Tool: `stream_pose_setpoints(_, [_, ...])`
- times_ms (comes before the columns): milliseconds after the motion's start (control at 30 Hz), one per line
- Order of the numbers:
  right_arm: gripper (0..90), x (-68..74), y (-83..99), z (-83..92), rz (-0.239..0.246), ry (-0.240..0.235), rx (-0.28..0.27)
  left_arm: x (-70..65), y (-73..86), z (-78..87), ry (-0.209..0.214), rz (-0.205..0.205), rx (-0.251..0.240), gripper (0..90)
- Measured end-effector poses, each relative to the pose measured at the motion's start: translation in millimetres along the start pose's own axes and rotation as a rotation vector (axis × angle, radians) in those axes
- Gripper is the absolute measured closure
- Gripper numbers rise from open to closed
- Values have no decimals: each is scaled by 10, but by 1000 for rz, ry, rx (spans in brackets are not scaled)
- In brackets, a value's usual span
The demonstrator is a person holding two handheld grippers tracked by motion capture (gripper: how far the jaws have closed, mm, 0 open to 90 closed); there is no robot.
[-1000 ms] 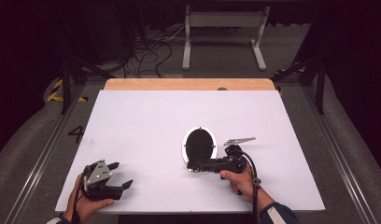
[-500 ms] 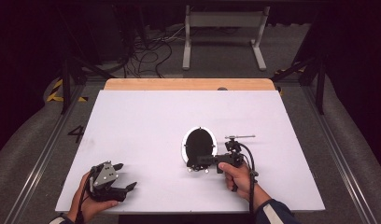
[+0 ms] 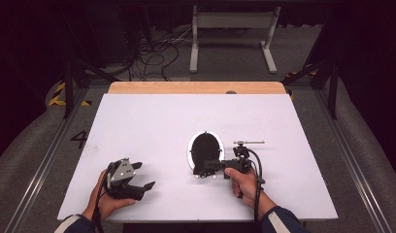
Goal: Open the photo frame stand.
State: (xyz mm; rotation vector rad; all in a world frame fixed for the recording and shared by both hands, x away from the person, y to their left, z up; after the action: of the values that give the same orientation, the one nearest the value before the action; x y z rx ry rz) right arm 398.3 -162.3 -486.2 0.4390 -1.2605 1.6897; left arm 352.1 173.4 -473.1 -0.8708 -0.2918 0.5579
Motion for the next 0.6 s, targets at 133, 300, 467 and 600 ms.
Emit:
stream_pose_setpoints(133, [628, 26, -4, 2, 33, 3, -1, 83, -234, -188, 46, 13, -16, 198])
stream_pose_setpoints(300, [646, 49, 4, 9, 83, 4, -5, 85, -418, -384, 97, 9, -12, 193])
stream_pose_setpoints(467, [657, 102, 10, 16, 170, 11, -2, 52, -531, -572, 167, -6, -3, 185])
stream_pose_setpoints(600, [660, 128, 13, 16, 226, 13, -5, 58, -587, -694, 200, 4, 3, 173])
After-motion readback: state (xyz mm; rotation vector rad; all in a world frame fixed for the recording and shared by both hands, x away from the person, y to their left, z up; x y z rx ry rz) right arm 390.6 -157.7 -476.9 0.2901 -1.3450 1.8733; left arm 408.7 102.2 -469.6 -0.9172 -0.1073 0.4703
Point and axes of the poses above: each handheld gripper's, and its own axes: z roughly backward along the jaws, y roughly out of its underside, x roughly to its left, the point moved 3 cm from there along -z, roughly forward along the jaws
